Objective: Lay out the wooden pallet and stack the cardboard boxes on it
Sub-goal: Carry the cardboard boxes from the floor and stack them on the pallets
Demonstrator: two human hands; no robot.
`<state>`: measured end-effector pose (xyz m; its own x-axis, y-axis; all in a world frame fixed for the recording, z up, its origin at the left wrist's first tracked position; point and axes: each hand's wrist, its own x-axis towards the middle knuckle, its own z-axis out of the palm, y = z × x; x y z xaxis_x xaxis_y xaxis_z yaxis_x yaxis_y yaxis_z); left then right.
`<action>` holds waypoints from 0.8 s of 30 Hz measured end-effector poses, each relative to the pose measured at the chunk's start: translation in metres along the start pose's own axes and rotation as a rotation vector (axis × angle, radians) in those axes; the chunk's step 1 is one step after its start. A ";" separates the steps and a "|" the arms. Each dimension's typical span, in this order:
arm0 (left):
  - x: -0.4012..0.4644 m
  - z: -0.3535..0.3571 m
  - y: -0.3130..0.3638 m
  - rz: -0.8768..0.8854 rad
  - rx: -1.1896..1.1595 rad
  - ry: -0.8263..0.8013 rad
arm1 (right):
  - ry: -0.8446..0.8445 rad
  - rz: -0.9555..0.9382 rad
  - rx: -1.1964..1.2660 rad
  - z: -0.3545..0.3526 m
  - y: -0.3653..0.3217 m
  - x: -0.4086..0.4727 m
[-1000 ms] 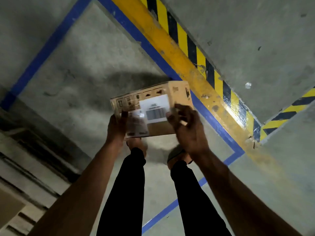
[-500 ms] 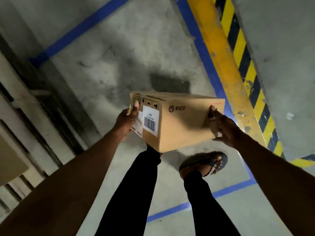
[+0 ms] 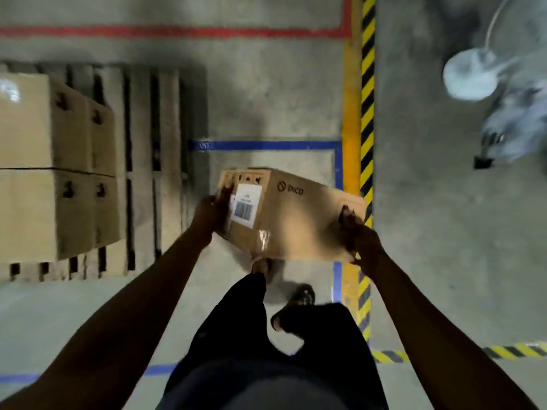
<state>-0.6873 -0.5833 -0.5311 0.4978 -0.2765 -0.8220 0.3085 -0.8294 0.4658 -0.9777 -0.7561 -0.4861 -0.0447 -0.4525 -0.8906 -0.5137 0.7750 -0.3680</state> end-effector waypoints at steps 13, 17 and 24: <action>-0.062 -0.145 0.118 0.031 -0.298 0.377 | -0.253 -0.305 -0.287 0.104 -0.215 -0.051; -0.043 -0.171 0.160 -0.027 -0.431 0.493 | -0.362 -0.354 -0.327 0.142 -0.297 -0.034; -0.004 -0.206 0.245 -0.073 -0.560 0.624 | -0.468 -0.381 -0.487 0.217 -0.438 -0.012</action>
<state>-0.4468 -0.6853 -0.3464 0.7674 0.2238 -0.6009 0.6315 -0.4261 0.6477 -0.5667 -0.9945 -0.3720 0.5218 -0.3316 -0.7860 -0.7444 0.2730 -0.6094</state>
